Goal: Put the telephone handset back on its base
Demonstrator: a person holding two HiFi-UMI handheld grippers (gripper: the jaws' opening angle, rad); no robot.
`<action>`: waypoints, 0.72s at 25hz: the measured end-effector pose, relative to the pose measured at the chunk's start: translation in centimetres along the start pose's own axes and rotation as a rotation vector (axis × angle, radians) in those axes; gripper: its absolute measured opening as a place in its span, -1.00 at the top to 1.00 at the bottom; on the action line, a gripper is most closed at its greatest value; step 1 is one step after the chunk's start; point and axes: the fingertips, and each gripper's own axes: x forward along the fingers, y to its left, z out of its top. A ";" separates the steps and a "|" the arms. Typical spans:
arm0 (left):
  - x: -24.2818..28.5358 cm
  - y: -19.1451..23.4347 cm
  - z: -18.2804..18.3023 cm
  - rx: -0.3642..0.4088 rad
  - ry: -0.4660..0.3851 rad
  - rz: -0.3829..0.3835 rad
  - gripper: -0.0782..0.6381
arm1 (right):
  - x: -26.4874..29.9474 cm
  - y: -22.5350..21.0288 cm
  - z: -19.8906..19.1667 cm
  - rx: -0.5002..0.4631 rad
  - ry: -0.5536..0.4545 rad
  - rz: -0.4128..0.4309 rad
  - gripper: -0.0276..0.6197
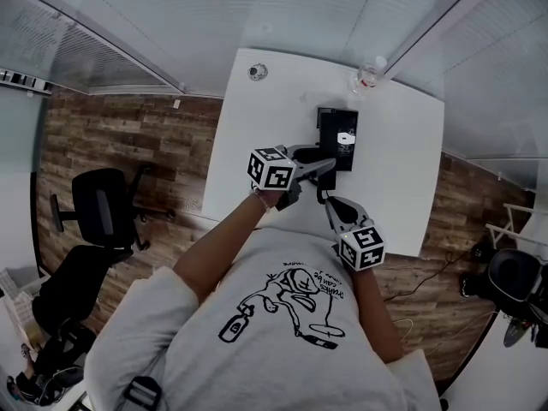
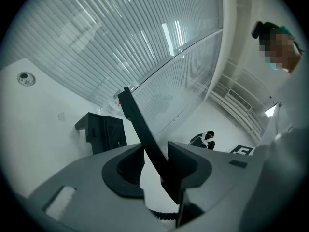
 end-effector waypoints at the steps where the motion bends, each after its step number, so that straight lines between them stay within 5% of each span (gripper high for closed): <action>1: 0.1 0.3 -0.2 -0.023 0.002 -0.006 0.40 | 0.0 -0.1 0.0 0.006 0.000 0.001 0.87; 18: 2.1 4.7 -1.7 -0.329 0.006 -0.078 0.38 | 1.4 -1.9 0.3 0.051 0.007 -0.009 0.87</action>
